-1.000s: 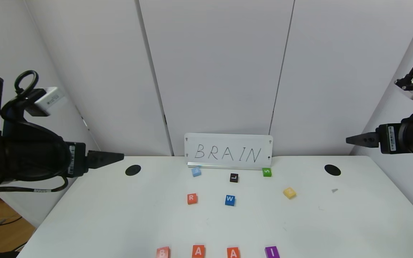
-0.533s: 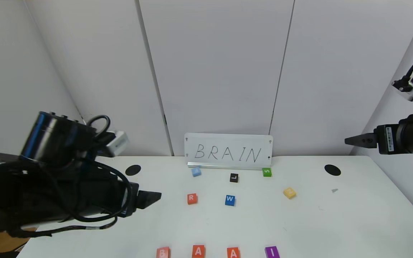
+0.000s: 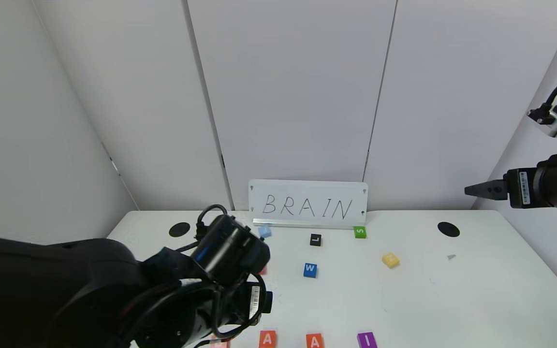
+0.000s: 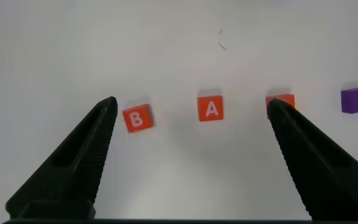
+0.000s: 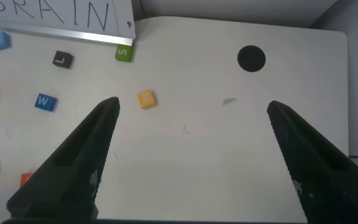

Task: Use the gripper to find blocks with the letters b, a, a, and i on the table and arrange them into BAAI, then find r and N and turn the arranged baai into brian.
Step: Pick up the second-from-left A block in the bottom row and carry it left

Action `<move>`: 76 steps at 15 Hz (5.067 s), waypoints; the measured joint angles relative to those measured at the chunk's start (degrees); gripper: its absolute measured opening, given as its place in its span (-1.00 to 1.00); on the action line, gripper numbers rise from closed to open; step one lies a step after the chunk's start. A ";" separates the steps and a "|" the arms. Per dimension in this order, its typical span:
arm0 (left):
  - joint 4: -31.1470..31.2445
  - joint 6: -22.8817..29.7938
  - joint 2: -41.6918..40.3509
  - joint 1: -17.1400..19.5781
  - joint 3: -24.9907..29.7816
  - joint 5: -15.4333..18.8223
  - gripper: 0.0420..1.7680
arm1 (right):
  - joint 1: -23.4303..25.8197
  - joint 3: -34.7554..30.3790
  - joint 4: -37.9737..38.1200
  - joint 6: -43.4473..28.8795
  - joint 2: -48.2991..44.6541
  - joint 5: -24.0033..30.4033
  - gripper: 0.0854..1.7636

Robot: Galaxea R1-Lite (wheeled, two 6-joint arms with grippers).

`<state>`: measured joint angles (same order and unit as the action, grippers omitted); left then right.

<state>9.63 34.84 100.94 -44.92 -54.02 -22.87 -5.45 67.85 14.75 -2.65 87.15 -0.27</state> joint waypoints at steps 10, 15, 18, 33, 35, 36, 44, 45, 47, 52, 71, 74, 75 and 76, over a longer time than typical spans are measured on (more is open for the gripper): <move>-5.42 5.28 12.85 -4.72 -0.26 0.07 0.94 | 0.02 0.00 0.00 0.00 0.00 0.00 0.94; -7.75 6.05 15.79 -4.33 0.13 0.78 0.94 | 0.02 0.00 0.02 0.00 0.04 0.02 0.94; -8.62 6.10 17.49 -4.24 0.09 1.12 0.94 | 0.02 0.00 0.00 0.00 0.09 0.00 0.94; -10.14 5.91 21.33 -1.18 -0.59 2.90 0.66 | 0.02 0.00 -0.09 0.00 0.50 0.02 0.94; -10.06 5.96 21.61 -1.24 -0.41 2.86 0.30 | 0.09 0.00 -0.06 0.00 0.50 -0.05 0.94; -9.95 5.99 21.82 -1.38 -0.23 2.89 0.15 | 0.11 0.00 -0.06 0.00 0.48 -0.05 0.94; -9.73 5.94 22.13 -1.46 -0.41 2.86 -0.47 | 0.18 0.09 -0.06 0.02 0.48 -0.05 0.94; -9.47 5.88 21.94 -1.49 -0.61 2.82 -0.47 | 0.18 0.09 -0.06 0.00 0.45 -0.06 0.94; -9.31 5.63 21.31 -1.46 -0.87 2.78 -0.47 | 0.20 0.09 -0.06 0.02 0.45 -0.05 0.94; -7.56 3.72 18.32 0.33 -2.60 2.76 -0.47 | 0.20 0.09 -0.09 0.00 0.45 -0.06 0.94; -0.93 -10.13 27.17 23.63 -23.95 9.57 -0.47 | 0.96 0.41 -0.17 0.00 1.07 0.02 0.94; -0.41 -9.89 28.96 24.17 -25.50 9.70 -0.47 | 0.99 0.50 -0.17 0.02 1.30 -0.05 0.94; -0.41 -9.78 29.42 24.28 -25.81 9.72 -0.47 | 1.01 0.50 -0.17 0.00 1.40 -0.05 0.94; -0.44 -9.74 29.82 24.42 -25.99 9.74 -0.47 | 1.01 0.50 -0.15 0.02 1.44 -0.06 0.94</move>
<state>9.19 25.10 130.76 -20.50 -80.01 -13.13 -4.44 68.35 14.60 -2.62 88.59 -0.33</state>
